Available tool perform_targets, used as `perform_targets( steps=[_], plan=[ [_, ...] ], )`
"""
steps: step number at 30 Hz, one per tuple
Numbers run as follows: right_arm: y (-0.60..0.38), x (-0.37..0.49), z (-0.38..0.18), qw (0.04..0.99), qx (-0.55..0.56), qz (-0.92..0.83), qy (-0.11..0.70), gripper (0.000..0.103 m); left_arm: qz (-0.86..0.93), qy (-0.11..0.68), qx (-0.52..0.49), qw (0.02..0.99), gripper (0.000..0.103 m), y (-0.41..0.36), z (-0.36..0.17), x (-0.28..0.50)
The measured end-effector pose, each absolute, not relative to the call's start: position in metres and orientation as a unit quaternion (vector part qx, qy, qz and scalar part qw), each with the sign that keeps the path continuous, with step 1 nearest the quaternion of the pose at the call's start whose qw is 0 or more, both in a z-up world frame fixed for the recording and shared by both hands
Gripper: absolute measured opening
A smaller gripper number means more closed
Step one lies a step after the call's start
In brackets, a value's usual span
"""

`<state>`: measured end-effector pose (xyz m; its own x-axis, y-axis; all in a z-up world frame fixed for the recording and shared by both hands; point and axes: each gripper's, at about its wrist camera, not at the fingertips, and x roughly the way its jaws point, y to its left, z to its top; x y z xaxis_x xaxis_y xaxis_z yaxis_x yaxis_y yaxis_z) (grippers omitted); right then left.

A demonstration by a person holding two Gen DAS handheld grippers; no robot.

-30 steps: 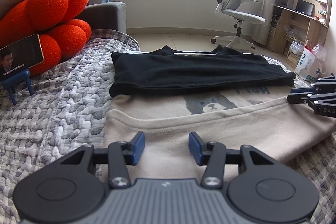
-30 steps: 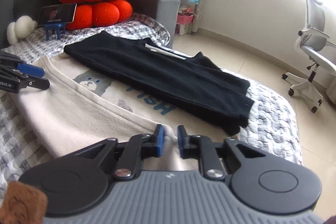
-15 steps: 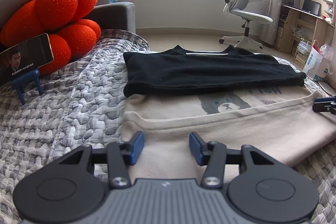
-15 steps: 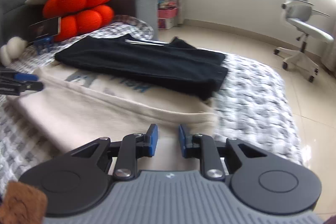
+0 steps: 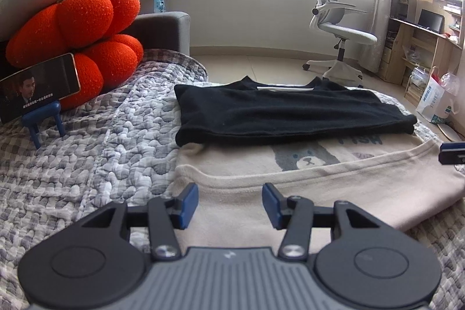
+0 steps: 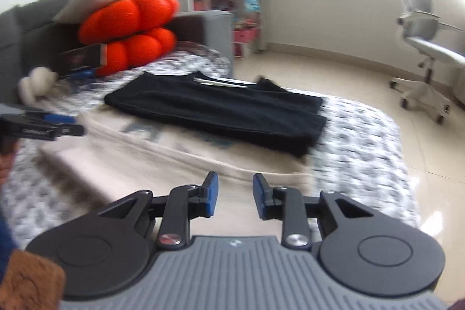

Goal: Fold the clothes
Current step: 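Move both open grippers to the side edge of the beige shirt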

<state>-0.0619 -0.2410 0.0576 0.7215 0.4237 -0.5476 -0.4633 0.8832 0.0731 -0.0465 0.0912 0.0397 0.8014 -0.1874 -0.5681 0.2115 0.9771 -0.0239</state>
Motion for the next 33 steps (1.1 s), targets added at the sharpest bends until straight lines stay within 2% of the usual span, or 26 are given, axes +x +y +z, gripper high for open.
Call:
perform_targets(
  steps=[5, 9, 11, 17, 23, 28, 33],
  plan=[
    [-0.204, -0.063, 0.051, 0.894, -0.035, 0.308, 0.323, 0.031, -0.154, 0.291, 0.04, 0.944, 0.054, 0.074, 0.044, -0.059],
    [-0.179, -0.061, 0.033, 0.882, -0.068, 0.307, 0.35, 0.031, -0.182, 0.317, 0.082, 0.927, 0.054, 0.054, 0.023, -0.057],
    [-0.178, -0.064, 0.033, 0.883, -0.071, 0.302, 0.351, 0.031, -0.184, 0.311, 0.094, 0.928, 0.057, 0.052, 0.016, -0.058],
    [-0.173, -0.071, 0.046, 0.886, -0.051, 0.321, 0.332, 0.031, -0.178, 0.313, 0.084, 0.929, 0.057, 0.053, 0.02, -0.059],
    [-0.151, -0.063, 0.033, 0.873, -0.073, 0.325, 0.356, 0.032, -0.193, 0.297, 0.095, 0.93, 0.058, 0.05, 0.031, -0.068],
    [-0.15, -0.066, 0.036, 0.873, -0.086, 0.32, 0.358, 0.032, -0.186, 0.318, 0.099, 0.925, 0.06, 0.051, 0.019, -0.064],
    [-0.165, -0.07, 0.039, 0.881, -0.08, 0.303, 0.355, 0.029, -0.163, 0.31, 0.103, 0.931, 0.06, 0.065, 0.025, -0.071]
  ],
)
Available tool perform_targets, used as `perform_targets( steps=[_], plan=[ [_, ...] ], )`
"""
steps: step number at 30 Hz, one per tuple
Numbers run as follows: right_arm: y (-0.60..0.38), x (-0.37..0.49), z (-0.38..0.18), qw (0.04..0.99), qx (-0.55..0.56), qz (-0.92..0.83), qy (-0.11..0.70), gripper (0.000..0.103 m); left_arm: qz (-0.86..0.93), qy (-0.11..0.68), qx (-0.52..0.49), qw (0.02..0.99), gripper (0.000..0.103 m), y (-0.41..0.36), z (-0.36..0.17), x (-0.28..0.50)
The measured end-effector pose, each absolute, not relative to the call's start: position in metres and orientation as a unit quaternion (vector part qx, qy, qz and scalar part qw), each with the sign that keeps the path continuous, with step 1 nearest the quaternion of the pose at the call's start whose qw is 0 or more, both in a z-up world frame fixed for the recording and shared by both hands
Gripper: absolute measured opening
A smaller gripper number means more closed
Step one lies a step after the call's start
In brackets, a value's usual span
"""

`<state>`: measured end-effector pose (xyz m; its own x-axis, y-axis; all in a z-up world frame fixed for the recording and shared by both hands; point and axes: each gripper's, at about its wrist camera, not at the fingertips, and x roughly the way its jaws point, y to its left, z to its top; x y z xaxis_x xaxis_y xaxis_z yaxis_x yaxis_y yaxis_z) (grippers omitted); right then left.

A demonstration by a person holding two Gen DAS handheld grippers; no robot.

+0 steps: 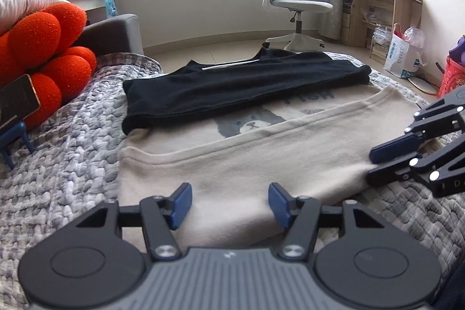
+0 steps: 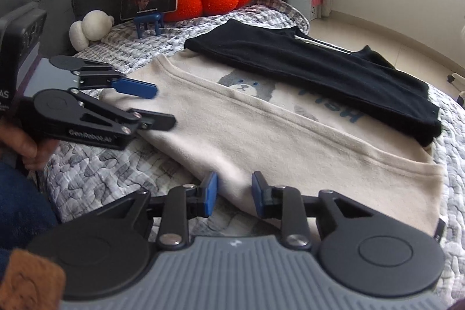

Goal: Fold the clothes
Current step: 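Move both open grippers to the side edge of the beige shirt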

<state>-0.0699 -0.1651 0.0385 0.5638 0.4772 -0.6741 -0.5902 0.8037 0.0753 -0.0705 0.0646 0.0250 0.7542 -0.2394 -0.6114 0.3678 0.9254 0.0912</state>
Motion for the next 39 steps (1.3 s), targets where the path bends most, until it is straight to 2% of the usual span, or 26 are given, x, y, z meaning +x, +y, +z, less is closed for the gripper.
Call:
perform_targets(
  steps=[4, 7, 10, 13, 24, 26, 39],
  plan=[
    [-0.192, -0.076, 0.039, 0.893, -0.066, 0.274, 0.35, 0.03, -0.147, 0.314, 0.085, 0.934, 0.06, 0.093, 0.026, -0.078],
    [-0.213, -0.082, 0.039, 0.903, -0.058, 0.242, 0.351, 0.036, -0.145, 0.315, 0.072, 0.935, 0.06, 0.11, 0.025, -0.081],
    [-0.236, -0.087, 0.038, 0.91, -0.048, 0.214, 0.353, 0.036, -0.14, 0.311, 0.082, 0.936, 0.06, 0.112, 0.024, -0.083],
    [-0.255, -0.091, 0.037, 0.914, -0.039, 0.197, 0.353, 0.036, -0.13, 0.317, 0.077, 0.936, 0.067, 0.117, 0.022, -0.08],
    [-0.272, -0.102, 0.044, 0.921, -0.04, 0.188, 0.338, 0.036, -0.097, 0.323, 0.071, 0.939, 0.067, 0.134, 0.028, -0.082],
    [-0.271, -0.104, 0.047, 0.923, -0.043, 0.185, 0.334, 0.04, -0.089, 0.325, 0.069, 0.939, 0.067, 0.138, 0.028, -0.082],
    [-0.18, -0.098, 0.057, 0.894, -0.114, 0.324, 0.288, 0.044, -0.058, 0.333, 0.03, 0.941, 0.068, 0.153, 0.026, -0.08]
  ],
)
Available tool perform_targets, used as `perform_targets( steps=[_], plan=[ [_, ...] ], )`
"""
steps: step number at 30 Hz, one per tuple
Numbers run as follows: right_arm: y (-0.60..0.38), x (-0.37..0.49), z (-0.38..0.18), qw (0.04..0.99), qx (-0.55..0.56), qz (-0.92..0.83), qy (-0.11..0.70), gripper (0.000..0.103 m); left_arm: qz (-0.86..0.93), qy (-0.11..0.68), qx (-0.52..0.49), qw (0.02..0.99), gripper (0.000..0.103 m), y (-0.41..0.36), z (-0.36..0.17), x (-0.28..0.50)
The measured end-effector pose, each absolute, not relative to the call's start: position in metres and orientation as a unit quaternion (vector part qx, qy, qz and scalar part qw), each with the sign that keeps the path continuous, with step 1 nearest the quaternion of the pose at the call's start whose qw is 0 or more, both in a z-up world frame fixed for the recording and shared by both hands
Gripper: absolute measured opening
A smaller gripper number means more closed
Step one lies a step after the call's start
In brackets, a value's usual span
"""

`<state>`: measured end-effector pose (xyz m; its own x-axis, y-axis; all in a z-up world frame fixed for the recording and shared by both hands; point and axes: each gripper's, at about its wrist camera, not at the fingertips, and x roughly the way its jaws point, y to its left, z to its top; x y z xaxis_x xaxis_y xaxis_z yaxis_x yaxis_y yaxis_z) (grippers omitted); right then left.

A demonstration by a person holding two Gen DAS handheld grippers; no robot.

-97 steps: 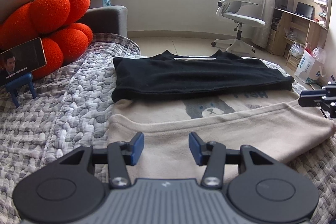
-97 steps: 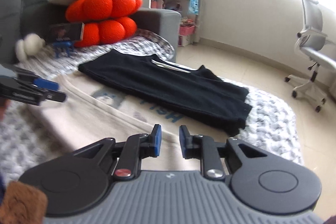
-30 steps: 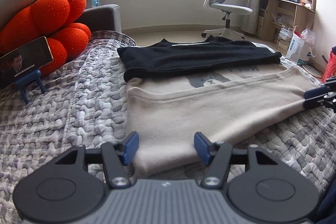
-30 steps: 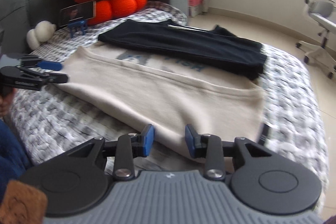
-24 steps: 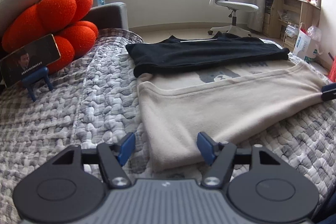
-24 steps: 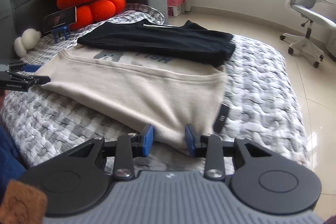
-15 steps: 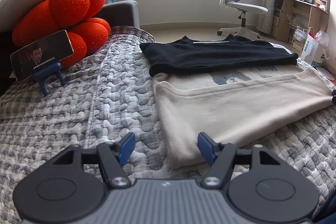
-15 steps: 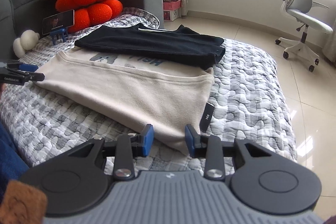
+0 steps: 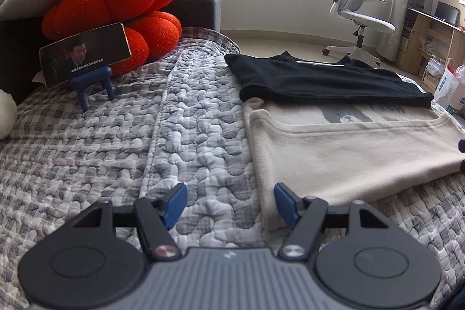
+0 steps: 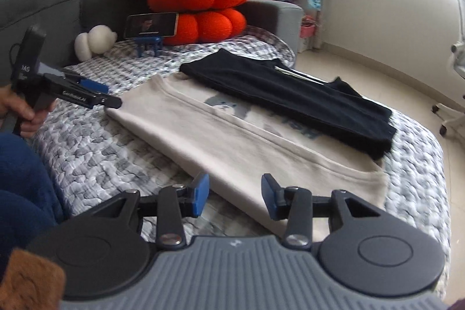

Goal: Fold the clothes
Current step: 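Move both open grippers to the side edge of the beige shirt, then close both grippers on the beige shirt's side edge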

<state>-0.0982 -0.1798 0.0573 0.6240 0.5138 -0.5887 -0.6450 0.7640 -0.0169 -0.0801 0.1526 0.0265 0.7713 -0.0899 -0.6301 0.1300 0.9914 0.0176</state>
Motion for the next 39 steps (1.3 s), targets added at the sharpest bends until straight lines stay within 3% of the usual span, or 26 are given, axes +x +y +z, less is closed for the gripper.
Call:
perform_targets(
  steps=[21, 23, 25, 27, 39],
  plan=[
    [-0.029, -0.07, 0.033, 0.799, -0.239, 0.49, 0.252, 0.047, -0.059, 0.315, -0.006, 0.947, 0.069, 0.187, 0.038, -0.098],
    [-0.024, -0.063, 0.031, 0.8, -0.237, 0.485, 0.262, 0.042, -0.067, 0.312, 0.009, 0.948, 0.069, 0.184, 0.039, -0.101],
    [-0.026, -0.054, 0.034, 0.807, -0.214, 0.477, 0.276, 0.019, -0.086, 0.306, 0.03, 0.948, 0.069, 0.178, 0.042, -0.105],
    [-0.032, -0.044, 0.039, 0.811, -0.176, 0.474, 0.294, 0.012, -0.114, 0.295, 0.057, 0.947, 0.069, 0.17, 0.046, -0.111],
    [-0.041, -0.02, 0.051, 0.795, -0.094, 0.49, 0.345, 0.011, -0.204, 0.242, 0.29, 0.903, 0.07, 0.108, 0.043, -0.109]
  ],
)
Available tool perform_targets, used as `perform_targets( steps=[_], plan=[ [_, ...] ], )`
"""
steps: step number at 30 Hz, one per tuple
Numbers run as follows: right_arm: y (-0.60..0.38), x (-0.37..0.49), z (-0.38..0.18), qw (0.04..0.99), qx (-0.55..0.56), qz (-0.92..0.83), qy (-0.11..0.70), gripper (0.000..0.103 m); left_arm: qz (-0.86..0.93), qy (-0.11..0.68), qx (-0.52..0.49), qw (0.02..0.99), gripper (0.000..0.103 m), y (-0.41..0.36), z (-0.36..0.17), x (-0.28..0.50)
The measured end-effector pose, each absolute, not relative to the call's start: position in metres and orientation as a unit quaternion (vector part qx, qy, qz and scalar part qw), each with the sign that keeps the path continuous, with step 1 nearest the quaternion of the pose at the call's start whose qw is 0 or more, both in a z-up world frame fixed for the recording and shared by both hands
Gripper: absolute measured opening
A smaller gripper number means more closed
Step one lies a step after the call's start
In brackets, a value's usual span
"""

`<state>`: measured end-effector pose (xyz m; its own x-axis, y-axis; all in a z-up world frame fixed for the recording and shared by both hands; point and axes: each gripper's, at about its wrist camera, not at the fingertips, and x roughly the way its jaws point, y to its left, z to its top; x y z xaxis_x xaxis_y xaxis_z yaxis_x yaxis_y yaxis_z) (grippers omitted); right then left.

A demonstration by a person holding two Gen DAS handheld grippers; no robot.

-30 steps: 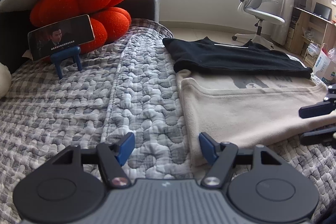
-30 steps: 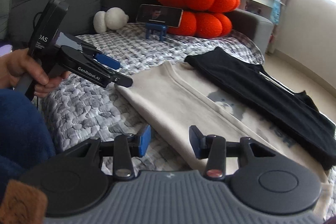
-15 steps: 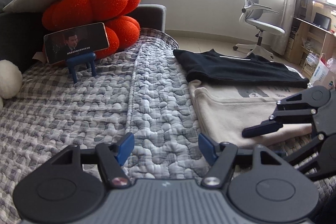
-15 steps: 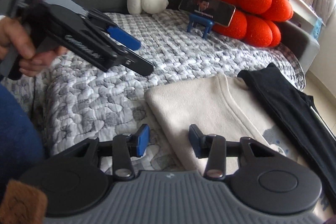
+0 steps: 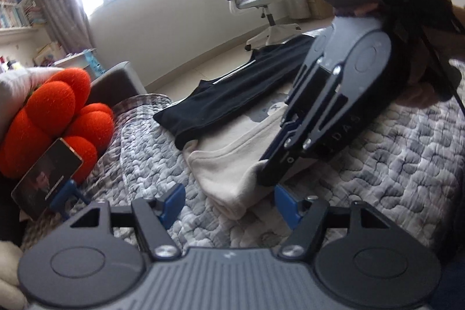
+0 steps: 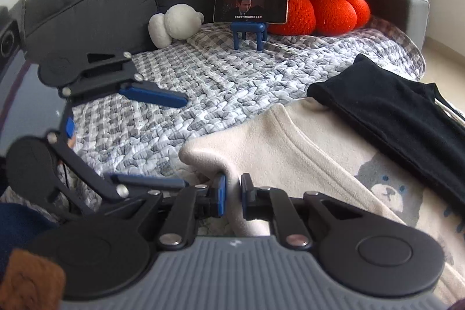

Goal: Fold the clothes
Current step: 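Close both grippers on the beige shirt's side edge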

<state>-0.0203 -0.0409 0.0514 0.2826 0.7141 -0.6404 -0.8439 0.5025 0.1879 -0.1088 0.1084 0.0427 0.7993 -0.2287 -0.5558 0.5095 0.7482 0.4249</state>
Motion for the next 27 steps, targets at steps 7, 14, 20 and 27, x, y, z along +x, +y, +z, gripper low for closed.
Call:
perform_targets(
  steps=[7, 14, 20, 27],
  plan=[
    [-0.046, -0.017, 0.054, 0.788, -0.085, 0.5, 0.349, 0.011, -0.229, 0.215, 0.388, 0.867, 0.07, 0.087, 0.025, -0.095],
    [-0.051, -0.012, 0.05, 0.787, -0.068, 0.503, 0.35, 0.018, -0.233, 0.236, 0.404, 0.853, 0.021, 0.088, 0.015, -0.09],
    [-0.084, -0.025, 0.054, 0.809, -0.081, 0.477, 0.334, 0.046, -0.224, 0.238, 0.399, 0.857, 0.02, 0.089, 0.015, -0.092],
    [-0.141, -0.06, 0.047, 0.835, -0.151, 0.419, 0.322, 0.05, -0.212, 0.24, 0.39, 0.863, 0.019, 0.09, 0.015, -0.094]
  ],
)
